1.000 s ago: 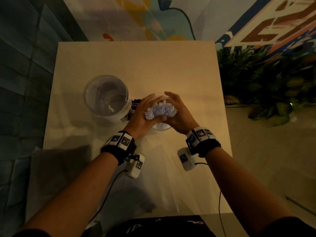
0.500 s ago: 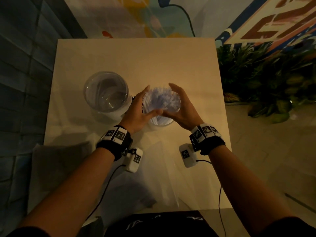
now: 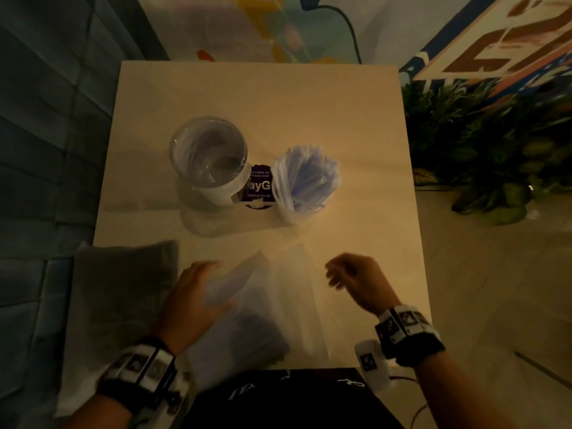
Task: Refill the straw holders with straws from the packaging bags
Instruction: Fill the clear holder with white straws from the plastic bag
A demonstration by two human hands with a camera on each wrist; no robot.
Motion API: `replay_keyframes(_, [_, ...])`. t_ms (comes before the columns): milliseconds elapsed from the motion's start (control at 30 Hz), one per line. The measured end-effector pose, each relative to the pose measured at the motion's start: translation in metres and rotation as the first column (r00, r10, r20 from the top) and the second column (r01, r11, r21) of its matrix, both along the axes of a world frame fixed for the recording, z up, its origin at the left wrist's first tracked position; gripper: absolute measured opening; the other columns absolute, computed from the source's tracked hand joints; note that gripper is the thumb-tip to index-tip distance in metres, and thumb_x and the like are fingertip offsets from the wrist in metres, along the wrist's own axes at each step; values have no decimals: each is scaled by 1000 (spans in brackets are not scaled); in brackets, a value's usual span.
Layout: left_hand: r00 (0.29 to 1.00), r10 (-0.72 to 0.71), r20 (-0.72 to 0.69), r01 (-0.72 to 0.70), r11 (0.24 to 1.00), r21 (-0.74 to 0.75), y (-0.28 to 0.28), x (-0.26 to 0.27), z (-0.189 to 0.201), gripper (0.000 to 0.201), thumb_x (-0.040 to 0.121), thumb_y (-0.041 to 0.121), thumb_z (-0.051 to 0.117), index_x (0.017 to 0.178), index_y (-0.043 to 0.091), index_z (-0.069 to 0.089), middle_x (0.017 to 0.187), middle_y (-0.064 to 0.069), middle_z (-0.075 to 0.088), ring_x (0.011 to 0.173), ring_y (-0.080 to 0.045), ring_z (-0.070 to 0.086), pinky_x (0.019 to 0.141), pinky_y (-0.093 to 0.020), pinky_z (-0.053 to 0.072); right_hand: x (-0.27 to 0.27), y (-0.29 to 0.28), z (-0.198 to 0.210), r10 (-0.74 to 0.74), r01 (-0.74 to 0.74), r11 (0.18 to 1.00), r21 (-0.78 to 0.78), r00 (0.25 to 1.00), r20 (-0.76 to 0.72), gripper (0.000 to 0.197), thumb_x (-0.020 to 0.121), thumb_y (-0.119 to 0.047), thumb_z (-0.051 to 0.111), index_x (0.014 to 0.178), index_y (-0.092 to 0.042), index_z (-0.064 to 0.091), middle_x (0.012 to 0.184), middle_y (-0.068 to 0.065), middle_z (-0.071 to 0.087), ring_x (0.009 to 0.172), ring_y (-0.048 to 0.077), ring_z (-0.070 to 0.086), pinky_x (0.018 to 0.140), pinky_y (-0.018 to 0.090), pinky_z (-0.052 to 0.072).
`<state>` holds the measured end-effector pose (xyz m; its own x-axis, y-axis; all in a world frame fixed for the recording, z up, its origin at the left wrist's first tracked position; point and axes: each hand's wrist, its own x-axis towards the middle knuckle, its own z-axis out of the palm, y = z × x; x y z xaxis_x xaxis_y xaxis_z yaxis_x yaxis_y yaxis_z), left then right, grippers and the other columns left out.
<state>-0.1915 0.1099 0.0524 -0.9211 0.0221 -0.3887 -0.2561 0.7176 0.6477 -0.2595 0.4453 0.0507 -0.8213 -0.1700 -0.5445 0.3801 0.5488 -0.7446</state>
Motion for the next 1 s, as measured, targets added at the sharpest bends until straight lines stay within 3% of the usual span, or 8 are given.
replay_keyframes(133, [935, -233, 265, 316, 889, -332, -21, 63, -46, 123, 38, 80, 67, 142, 19, 40, 142, -6, 47, 127, -30, 49, 102, -45, 45, 30, -28, -30, 218, -235, 967, 93, 962, 166, 21, 92, -3, 54, 96, -12, 72, 88, -2, 72, 66, 3, 64, 71, 24, 56])
replay_keyframes(233, [899, -258, 355, 384, 854, -351, -9, 74, -60, 135, 26, 76, 75, 142, 18, 37, 140, -13, 51, 123, -34, 52, 104, -47, 35, 38, -48, -44, 258, -289, 947, 141, 944, 204, 27, 90, -8, 58, 108, -22, 73, 106, -5, 72, 93, 11, 66, 79, 27, 51])
replay_keyframes(333, [917, -314, 247, 389, 844, -369, 8, 62, -62, 122, 43, 57, 86, 146, 18, 33, 142, -16, 50, 123, -36, 55, 104, -48, 40, 35, -61, -46, 257, -292, 944, 157, 943, 210, 31, 92, -17, 62, 122, -21, 66, 121, 2, 67, 109, 21, 62, 81, 24, 42])
replay_keyframes(433, [922, -334, 199, 381, 876, -296, 17, 48, -68, 94, 78, 37, 68, 155, 23, 16, 160, -9, 21, 143, -36, 28, 117, -48, 28, 30, -70, -46, 231, -261, 952, 161, 956, 180, 49, 89, -31, 70, 134, -18, 56, 132, 6, 60, 120, 26, 57, 92, 30, 44])
replay_keyframes(533, [914, -359, 187, 400, 875, -272, 30, 27, -62, 78, 84, 33, 58, 151, 22, 20, 157, -12, 28, 139, -40, 35, 114, -49, 32, 28, -68, -70, 126, -154, 974, 164, 977, 171, 69, 81, -39, 75, 142, -20, 48, 139, 6, 56, 128, 25, 52, 107, 43, 43])
replay_keyframes(800, [923, -336, 186, 370, 909, -194, 56, -7, -48, 60, 96, 17, 49, 151, 21, 26, 156, -2, 25, 142, -27, 21, 109, -43, 37, 9, -81, -52, -5, -26, 981, 190, 987, 160, 65, 92, -14, 68, 147, -4, 37, 150, 16, 42, 140, 31, 39, 111, 30, 30])
replay_keyframes(900, [922, -335, 194, 369, 912, -181, 53, -3, -52, 62, 97, 19, 50, 153, 23, 23, 157, 1, 25, 142, -26, 20, 111, -42, 35, 10, -77, -55, -129, 85, 981, 172, 957, 259, 45, 96, -10, 61, 139, -7, 47, 136, 14, 56, 125, 28, 54, 98, 19, 39])
replay_keyframes(1000, [920, -342, 191, 372, 916, -153, 48, 2, -55, 63, 97, 23, 52, 153, 24, 24, 158, 3, 25, 144, -24, 19, 115, -38, 29, 23, -80, -13, -228, 192, 972, 137, 912, 341, 24, 100, -5, 51, 108, -24, 38, 84, -9, 44, 62, -3, 52, 60, 7, 38])
